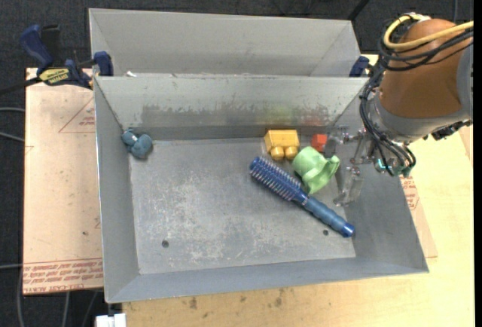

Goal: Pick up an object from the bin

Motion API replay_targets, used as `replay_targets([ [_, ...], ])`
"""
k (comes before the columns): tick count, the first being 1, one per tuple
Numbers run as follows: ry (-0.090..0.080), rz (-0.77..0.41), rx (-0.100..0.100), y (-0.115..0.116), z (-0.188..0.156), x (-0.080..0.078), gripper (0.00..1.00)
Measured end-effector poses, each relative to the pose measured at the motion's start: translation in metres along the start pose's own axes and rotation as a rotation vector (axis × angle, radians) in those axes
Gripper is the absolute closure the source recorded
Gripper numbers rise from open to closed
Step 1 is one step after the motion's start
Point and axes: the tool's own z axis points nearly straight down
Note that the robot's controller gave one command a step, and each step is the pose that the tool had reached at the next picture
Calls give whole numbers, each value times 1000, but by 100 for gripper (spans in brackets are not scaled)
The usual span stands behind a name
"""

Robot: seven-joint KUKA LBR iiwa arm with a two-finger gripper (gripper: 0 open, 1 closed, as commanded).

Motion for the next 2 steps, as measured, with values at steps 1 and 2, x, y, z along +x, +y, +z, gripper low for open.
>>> replay_targets([
  [1, -1, 150, -2, 28, 137, -8, 0],
  [2, -6, 151, 0, 27, 133, -9, 100],
])
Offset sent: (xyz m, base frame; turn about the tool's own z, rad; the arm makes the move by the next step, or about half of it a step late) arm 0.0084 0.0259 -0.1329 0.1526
